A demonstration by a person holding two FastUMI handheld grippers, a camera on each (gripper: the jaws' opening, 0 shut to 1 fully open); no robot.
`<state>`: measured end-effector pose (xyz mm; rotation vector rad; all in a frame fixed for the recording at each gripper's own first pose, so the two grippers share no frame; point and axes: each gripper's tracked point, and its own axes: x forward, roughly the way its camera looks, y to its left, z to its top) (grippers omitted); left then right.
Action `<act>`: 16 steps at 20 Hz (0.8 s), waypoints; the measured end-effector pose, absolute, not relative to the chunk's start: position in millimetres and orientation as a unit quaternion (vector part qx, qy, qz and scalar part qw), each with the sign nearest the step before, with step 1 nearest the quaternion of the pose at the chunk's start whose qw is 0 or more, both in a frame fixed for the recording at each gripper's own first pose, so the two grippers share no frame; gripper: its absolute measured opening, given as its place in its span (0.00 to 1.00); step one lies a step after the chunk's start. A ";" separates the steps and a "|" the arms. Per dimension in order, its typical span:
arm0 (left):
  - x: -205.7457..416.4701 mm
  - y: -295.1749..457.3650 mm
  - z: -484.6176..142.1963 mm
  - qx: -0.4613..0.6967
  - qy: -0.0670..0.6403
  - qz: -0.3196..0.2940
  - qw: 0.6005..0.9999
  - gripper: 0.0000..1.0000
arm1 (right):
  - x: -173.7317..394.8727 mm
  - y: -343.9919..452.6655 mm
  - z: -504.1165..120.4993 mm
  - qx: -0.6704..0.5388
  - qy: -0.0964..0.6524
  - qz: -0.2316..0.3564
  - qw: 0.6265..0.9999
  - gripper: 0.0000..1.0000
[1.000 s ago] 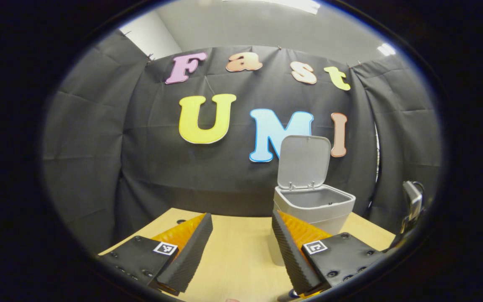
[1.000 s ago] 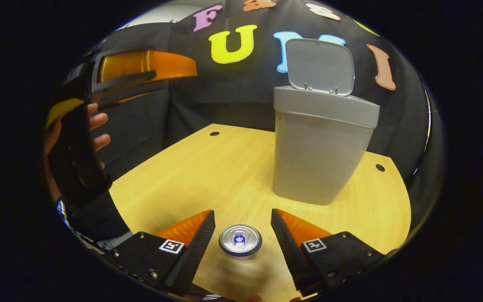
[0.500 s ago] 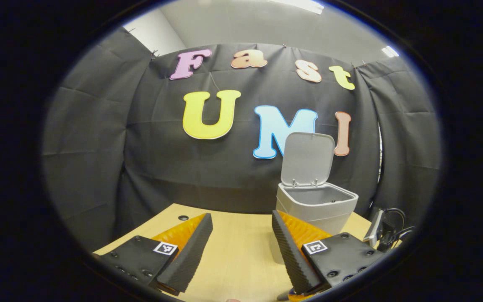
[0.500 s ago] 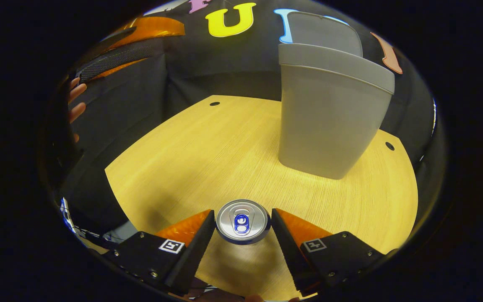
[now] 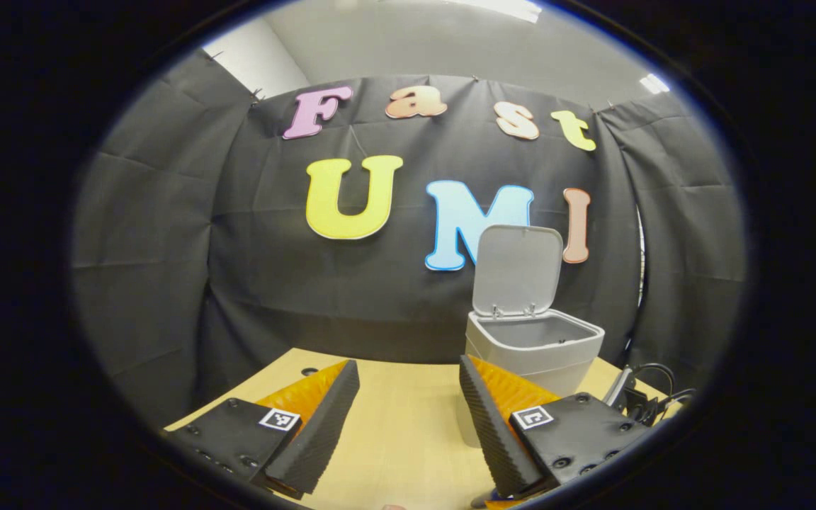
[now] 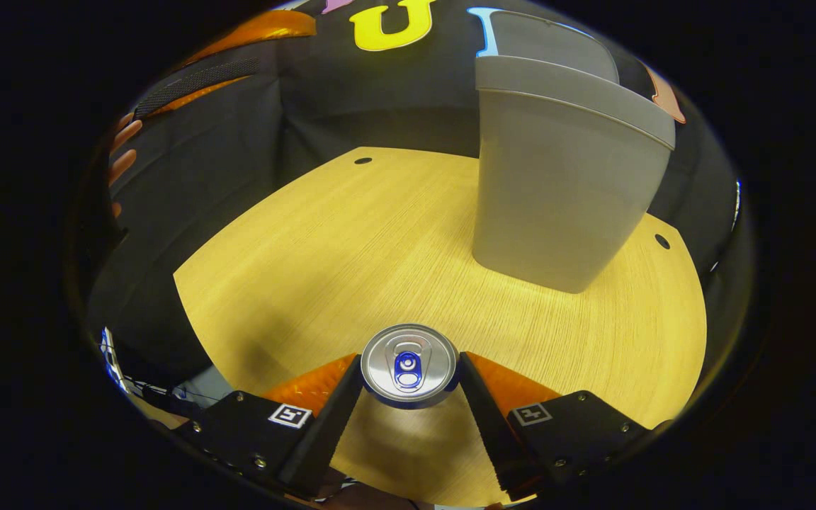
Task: Press the lid of the desktop garbage bin to open it, pick up the crumpled paper on the desktop and throw it into the bin, then pick up the pop can on the desktop and drop it into the bin, and finally close the garbage bin lid.
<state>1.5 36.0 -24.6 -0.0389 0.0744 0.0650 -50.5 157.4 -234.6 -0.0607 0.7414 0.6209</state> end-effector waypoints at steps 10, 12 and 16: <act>4.7 32.2 -25.8 -0.019 0.035 0.033 0.999 0.91 | -44.9 140.3 -219.1 0.008 0.348 0.274 0.896 0.83; 6.9 26.1 -23.9 -0.016 0.033 0.029 0.999 0.91 | -40.1 131.2 -210.5 0.015 0.339 0.263 0.903 0.83; 8.3 16.6 -25.0 -0.013 0.032 0.020 0.999 0.91 | -34.3 112.2 -182.1 0.034 0.309 0.249 0.917 0.83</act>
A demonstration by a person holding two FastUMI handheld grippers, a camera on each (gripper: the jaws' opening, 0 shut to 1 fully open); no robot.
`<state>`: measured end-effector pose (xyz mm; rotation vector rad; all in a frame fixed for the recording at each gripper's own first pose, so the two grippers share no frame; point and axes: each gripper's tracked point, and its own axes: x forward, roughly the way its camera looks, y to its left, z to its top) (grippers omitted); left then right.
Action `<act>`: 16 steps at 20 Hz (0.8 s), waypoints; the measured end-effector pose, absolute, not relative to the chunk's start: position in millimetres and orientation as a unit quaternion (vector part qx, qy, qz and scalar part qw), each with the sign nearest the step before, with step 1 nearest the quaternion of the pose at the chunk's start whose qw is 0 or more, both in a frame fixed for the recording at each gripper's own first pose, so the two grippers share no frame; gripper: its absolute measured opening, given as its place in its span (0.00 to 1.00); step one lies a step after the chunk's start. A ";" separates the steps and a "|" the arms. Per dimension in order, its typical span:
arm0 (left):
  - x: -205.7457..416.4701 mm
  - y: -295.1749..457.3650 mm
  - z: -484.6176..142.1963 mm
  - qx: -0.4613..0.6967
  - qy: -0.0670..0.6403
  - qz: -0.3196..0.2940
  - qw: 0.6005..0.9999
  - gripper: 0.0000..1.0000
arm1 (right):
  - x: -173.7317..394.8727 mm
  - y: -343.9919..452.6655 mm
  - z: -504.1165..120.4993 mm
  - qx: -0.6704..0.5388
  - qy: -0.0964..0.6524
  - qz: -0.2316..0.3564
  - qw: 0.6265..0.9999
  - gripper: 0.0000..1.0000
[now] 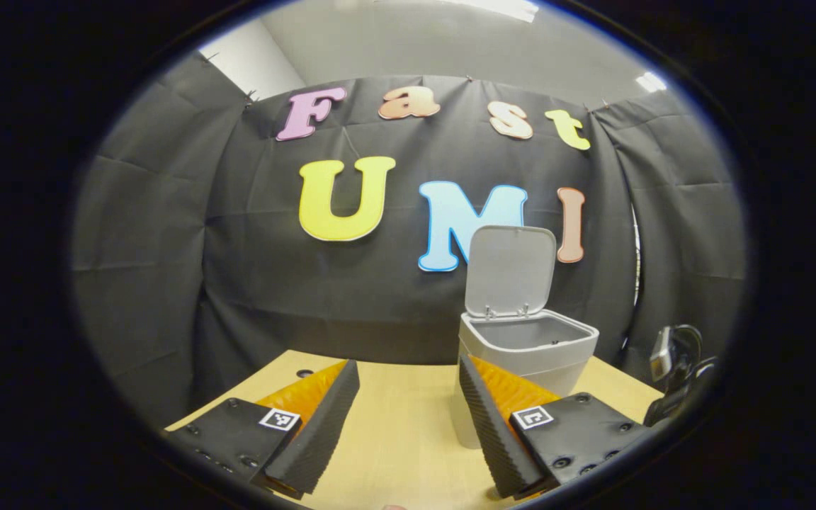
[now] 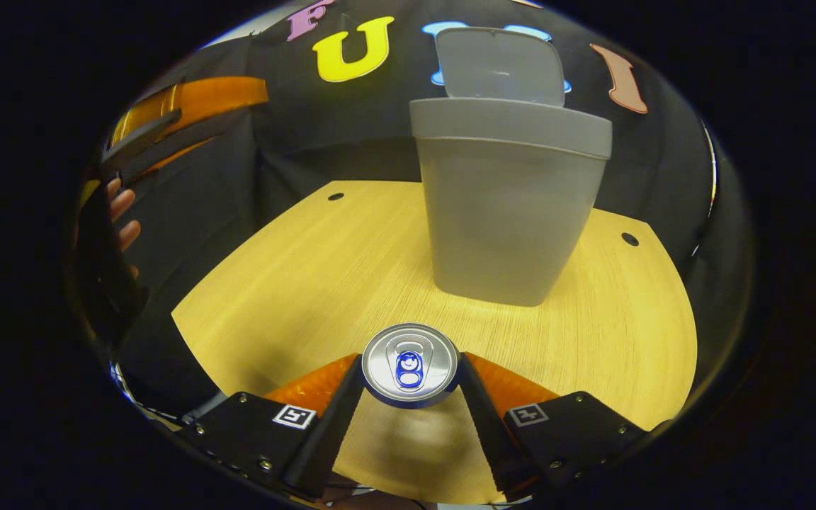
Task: Press the lid of the desktop garbage bin to open it, pick up the crumpled paper on the desktop and throw it into the bin, then pick up the pop can on the desktop and drop it into the bin, and finally close the garbage bin lid.
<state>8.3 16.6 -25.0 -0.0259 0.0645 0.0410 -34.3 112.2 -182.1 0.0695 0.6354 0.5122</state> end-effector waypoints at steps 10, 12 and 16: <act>14.1 -1.2 -25.1 -0.017 0.029 0.008 0.999 0.91 | -10.4 72.1 -73.1 0.077 0.197 0.225 0.951 0.83; 13.8 -3.2 -24.6 -0.017 0.027 0.007 0.999 0.91 | -3.1 66.5 -54.9 0.081 0.176 0.224 0.955 0.83; 15.4 -1.1 -24.3 -0.018 0.026 0.013 0.999 0.91 | 10.0 62.4 -33.8 0.078 0.151 0.222 0.960 0.83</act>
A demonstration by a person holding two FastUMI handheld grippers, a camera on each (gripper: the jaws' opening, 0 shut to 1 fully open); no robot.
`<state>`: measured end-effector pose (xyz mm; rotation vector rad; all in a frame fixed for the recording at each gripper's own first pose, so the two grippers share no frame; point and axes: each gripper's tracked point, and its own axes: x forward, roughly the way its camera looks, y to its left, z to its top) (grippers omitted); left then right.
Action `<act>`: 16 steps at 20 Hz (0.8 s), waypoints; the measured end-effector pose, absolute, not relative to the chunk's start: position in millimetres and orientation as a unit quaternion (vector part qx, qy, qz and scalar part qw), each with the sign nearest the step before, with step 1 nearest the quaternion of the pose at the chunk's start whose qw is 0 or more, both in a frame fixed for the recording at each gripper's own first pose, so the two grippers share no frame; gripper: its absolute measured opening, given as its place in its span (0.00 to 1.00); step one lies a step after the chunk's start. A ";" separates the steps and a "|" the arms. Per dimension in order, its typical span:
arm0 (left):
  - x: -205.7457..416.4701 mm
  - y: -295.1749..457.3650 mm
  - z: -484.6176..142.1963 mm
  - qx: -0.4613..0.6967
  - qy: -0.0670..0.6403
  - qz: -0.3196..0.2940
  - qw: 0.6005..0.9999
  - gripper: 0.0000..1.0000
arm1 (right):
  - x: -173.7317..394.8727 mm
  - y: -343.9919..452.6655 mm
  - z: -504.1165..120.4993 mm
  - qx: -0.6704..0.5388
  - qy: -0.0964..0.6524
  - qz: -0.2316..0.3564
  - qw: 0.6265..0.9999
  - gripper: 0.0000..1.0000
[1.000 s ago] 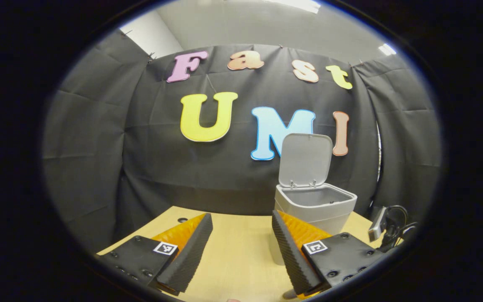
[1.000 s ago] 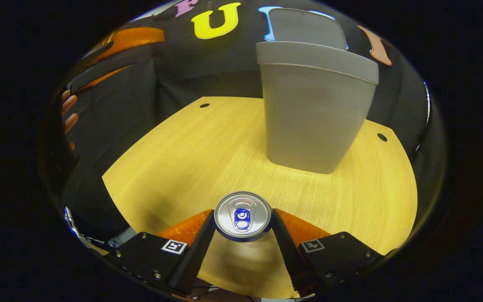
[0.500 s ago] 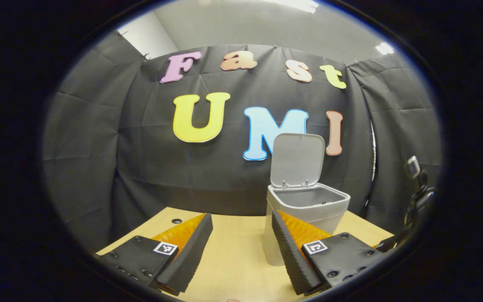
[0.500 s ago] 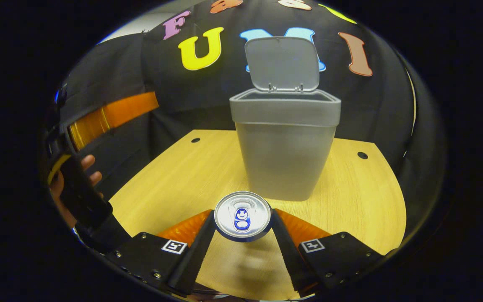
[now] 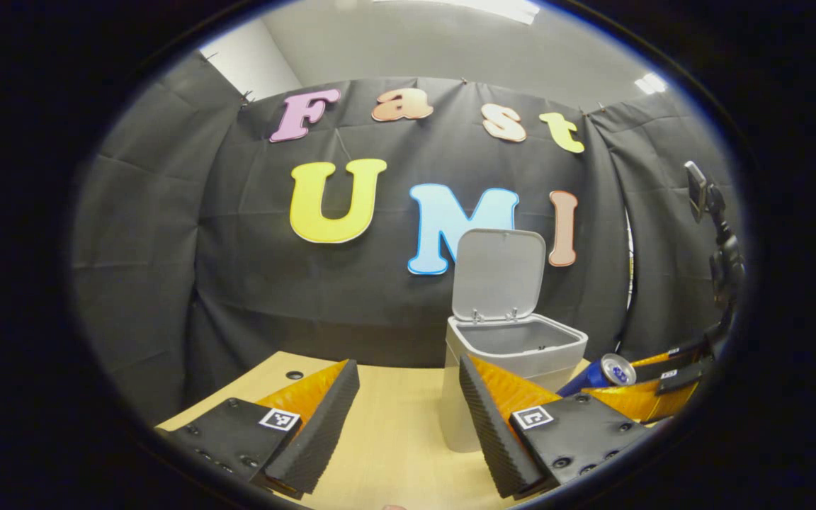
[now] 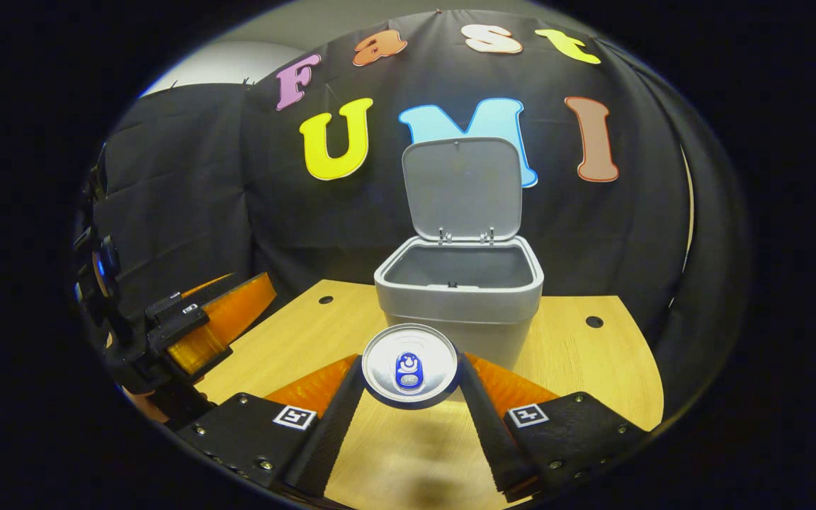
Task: Press the lid of the desktop garbage bin to open it, pick up the crumpled paper on the desktop and throw it into the bin, then pick up the pop can on the desktop and drop it into the bin, and finally close the garbage bin lid.
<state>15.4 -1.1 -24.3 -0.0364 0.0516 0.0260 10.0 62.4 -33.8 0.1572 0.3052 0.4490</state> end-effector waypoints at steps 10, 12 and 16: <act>19.4 -2.4 -23.5 -0.022 0.023 0.020 0.999 0.91 | 34.9 55.1 39.4 0.096 0.063 0.220 0.969 0.83; 18.6 -0.7 -24.5 -0.022 0.023 0.022 0.999 0.91 | 42.6 50.1 50.5 0.095 0.044 0.211 0.972 0.83; 17.5 5.0 -23.8 -0.024 0.022 0.027 0.999 0.92 | 58.0 42.0 61.6 0.076 0.008 0.188 0.979 0.83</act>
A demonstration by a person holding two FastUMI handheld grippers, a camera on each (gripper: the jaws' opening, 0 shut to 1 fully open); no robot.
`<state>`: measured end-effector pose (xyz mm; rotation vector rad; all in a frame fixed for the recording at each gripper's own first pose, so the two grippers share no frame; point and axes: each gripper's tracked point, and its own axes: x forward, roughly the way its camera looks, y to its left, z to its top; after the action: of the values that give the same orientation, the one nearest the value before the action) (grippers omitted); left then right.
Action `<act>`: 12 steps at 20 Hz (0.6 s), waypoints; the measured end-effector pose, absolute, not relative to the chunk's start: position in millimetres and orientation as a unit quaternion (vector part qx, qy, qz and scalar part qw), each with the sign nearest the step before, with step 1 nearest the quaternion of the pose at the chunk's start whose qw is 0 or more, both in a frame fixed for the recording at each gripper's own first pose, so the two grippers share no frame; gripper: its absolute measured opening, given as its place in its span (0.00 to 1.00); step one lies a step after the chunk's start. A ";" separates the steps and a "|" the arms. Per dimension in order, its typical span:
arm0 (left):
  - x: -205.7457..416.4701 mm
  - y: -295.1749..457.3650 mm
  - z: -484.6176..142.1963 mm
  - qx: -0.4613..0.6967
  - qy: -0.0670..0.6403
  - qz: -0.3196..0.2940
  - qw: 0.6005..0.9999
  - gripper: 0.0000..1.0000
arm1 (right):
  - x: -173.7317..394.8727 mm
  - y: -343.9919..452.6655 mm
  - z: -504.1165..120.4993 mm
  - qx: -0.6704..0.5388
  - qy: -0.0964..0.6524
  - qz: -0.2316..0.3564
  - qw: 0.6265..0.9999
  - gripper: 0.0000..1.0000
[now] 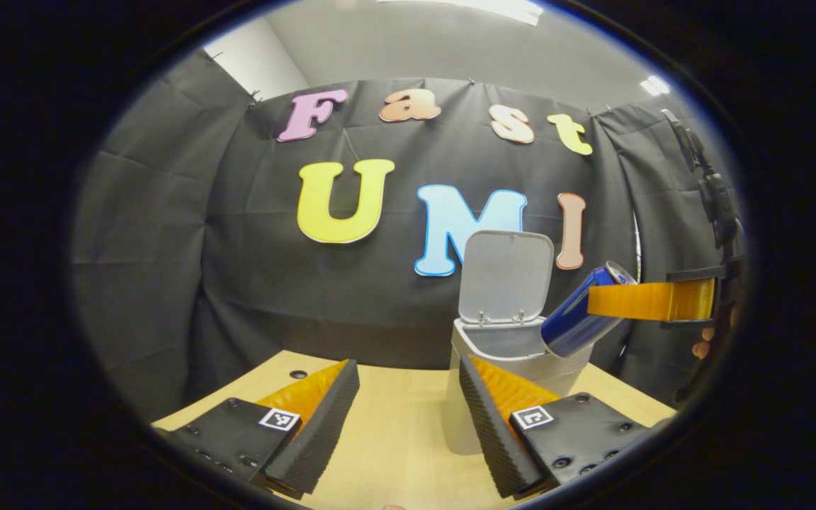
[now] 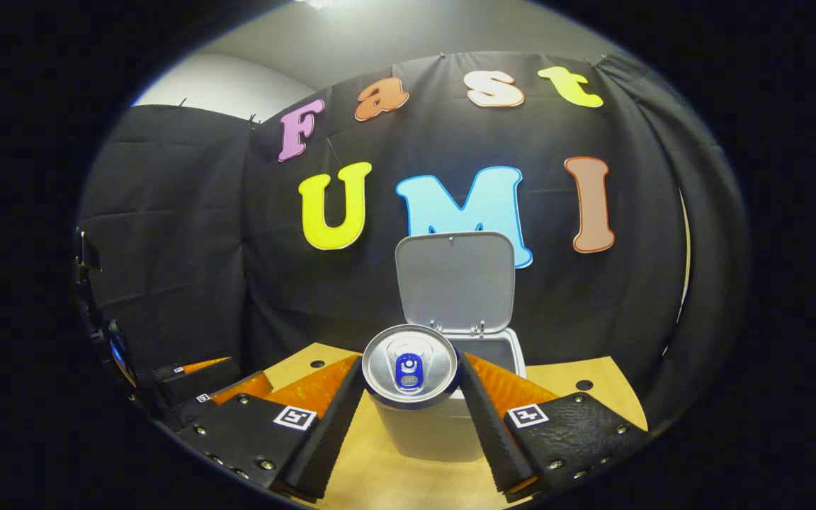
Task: Press the lid of the desktop garbage bin to open it, pick up the crumpled paper on the desktop and throw it into the bin, then pick up the pop can on the desktop and drop it into the bin, and finally close the garbage bin lid.
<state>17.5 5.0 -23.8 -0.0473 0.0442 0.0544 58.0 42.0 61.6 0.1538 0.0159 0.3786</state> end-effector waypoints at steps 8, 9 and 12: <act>17.5 6.3 -25.0 -0.022 0.023 0.026 0.999 0.91 | 101.5 32.6 43.2 0.003 0.008 0.127 0.992 0.83; 17.1 6.8 -25.1 -0.022 0.024 0.026 0.999 0.91 | 104.6 33.8 42.3 -0.002 0.009 0.125 0.992 0.83; 13.9 6.3 -26.4 -0.025 0.026 0.022 0.999 0.92 | 115.2 39.0 31.8 -0.018 0.022 0.118 0.993 0.83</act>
<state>13.9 6.3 -26.4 -0.0497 0.0517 0.0444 115.2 39.0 31.8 -0.0351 0.0435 0.2358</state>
